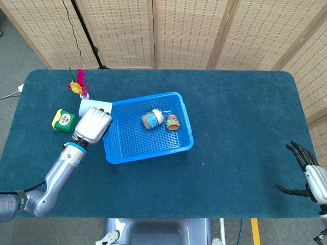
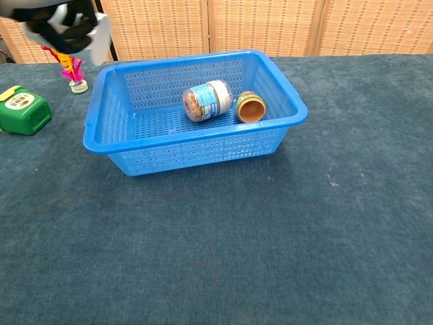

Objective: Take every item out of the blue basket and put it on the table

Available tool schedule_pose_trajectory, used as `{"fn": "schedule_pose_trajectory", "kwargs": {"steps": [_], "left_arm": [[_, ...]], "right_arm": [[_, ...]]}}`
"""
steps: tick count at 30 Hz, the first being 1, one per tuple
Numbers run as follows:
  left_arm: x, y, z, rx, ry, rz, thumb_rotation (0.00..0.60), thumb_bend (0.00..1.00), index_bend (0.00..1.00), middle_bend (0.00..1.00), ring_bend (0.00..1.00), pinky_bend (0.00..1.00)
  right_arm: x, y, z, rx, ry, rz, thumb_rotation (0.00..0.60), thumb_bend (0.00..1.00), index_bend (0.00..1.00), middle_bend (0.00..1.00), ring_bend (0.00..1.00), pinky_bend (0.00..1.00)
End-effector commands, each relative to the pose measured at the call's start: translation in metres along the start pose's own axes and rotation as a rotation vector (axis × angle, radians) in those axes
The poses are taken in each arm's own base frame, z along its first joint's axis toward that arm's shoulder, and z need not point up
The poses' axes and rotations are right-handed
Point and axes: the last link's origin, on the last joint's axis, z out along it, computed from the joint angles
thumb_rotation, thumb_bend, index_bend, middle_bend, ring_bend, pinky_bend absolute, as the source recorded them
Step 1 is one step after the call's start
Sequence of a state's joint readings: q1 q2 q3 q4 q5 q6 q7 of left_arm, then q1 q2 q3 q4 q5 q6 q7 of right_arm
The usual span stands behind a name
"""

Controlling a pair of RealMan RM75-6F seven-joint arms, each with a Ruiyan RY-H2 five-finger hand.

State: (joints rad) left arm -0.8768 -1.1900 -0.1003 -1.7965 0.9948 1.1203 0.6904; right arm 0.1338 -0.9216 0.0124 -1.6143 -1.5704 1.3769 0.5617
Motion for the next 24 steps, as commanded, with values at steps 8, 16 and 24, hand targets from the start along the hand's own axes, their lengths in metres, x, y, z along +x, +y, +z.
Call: {"fn": "schedule_pose_trajectory", "kwargs": {"steps": [8, 16, 24], "left_arm": [[-0.074, -0.06, -0.046, 0.103, -0.106, -0.126, 0.6, 0.72, 0.87, 0.59, 0.57, 0.69], [-0.117, -0.069, -0.065, 0.084, -0.193, -0.249, 0.6, 0.09, 0.22, 0.06, 0.04, 0.33], [-0.105, -0.076, -0.069, 0.093, -0.155, -0.33, 0.6, 0.0, 0.0, 0.0, 0.0, 0.1]], "right_arm": [[-0.002, -0.007, -0.005, 0.028, -0.011, -0.002, 0.6, 0.0, 0.0, 0.0, 0.0, 0.0], [-0.005, -0.008, -0.006, 0.029, -0.02, -0.009, 0.6, 0.0, 0.0, 0.0, 0.0, 0.0], [-0.004, -0.008, -0.006, 0.024, -0.017, -0.007, 0.6, 0.0, 0.0, 0.0, 0.0, 0.0]]}}
